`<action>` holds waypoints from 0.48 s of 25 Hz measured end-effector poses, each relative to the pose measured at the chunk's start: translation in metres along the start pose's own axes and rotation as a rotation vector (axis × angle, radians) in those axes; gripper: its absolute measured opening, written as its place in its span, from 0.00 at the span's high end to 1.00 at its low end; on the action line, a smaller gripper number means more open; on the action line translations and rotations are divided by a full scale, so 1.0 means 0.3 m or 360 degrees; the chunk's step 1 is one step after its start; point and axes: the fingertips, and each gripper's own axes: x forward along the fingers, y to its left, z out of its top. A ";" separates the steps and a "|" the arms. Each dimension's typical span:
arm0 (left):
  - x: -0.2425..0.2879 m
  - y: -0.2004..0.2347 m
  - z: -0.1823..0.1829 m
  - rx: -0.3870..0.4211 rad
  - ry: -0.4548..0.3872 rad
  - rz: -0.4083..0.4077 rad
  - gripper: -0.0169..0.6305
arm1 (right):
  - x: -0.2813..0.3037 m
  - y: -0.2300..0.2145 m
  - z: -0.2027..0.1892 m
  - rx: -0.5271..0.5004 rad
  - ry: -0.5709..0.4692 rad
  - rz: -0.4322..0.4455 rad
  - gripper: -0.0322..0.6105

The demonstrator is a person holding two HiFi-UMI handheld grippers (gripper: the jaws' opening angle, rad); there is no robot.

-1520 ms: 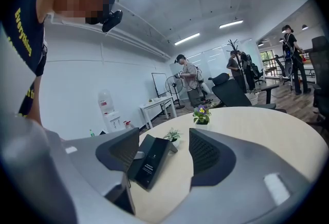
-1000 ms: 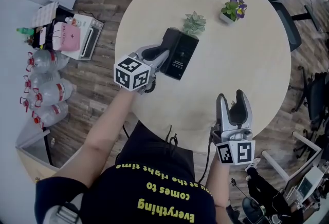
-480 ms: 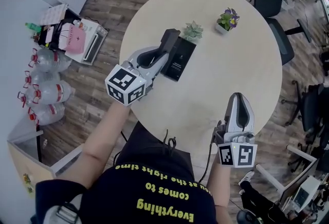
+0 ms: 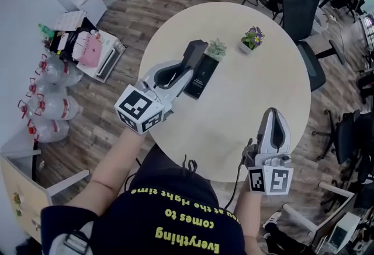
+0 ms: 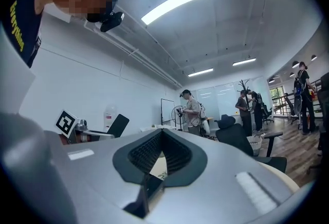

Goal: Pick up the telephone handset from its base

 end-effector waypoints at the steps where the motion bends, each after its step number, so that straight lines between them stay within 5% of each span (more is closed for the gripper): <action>1: -0.012 -0.014 0.019 0.0015 -0.0016 0.0002 0.85 | -0.007 0.004 0.017 -0.0013 -0.0016 0.0005 0.93; 12: -0.156 -0.121 0.175 0.0095 -0.0213 0.0079 0.85 | -0.086 0.025 0.134 -0.0094 -0.0138 0.0040 0.93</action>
